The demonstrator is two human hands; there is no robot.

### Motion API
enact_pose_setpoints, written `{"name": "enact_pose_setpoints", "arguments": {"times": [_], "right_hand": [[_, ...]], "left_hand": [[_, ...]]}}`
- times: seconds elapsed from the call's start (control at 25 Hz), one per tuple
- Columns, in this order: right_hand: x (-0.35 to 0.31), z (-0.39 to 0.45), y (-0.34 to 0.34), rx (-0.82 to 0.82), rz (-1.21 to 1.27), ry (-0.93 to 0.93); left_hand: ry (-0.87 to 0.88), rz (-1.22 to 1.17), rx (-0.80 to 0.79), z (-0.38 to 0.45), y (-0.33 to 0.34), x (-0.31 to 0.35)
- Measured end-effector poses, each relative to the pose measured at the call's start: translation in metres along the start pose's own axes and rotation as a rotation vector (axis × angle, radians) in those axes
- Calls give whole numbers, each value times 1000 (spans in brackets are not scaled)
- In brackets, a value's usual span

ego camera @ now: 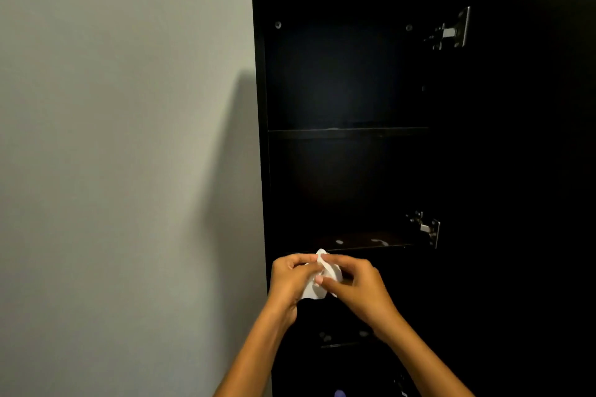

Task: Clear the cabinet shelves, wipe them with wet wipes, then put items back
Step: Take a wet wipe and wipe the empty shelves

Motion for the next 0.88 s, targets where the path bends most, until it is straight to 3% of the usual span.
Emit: {"name": "enact_pose_setpoints", "arguments": {"times": [0.16, 0.36, 0.44, 0.6, 0.64, 0.72, 0.8, 0.88], "right_hand": [[-36, 18, -17, 260, -190, -264], [-72, 61, -40, 354, -296, -332], [-96, 72, -51, 444, -336, -356], [-160, 112, -71, 641, -364, -556], [-174, 129, -68, 616, -413, -597], [-188, 162, -44, 384, -554, -622], [-185, 187, -10, 82, -706, -568], [-173, 206, -3, -45, -947, -477]], "left_hand": [[118, 10, -111, 7, 12, 41], [349, 82, -199, 23, 21, 95], [519, 166, -129, 22, 21, 121], [963, 518, 241, 20, 10, 180], [1019, 585, 288, 23, 9, 191], [1069, 739, 286, 34, 13, 203], [1071, 909, 183, 53, 18, 205], [1081, 1076, 96, 69, 20, 207]]}}
Point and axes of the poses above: each hand's wrist, its own z-axis towards the middle knuckle, its own y-axis out of the palm, x = y × z, the point moved 6 cm from there along z, towards the middle knuckle, and after that the axes turned 1 degree about x, right-handed, at the moved point
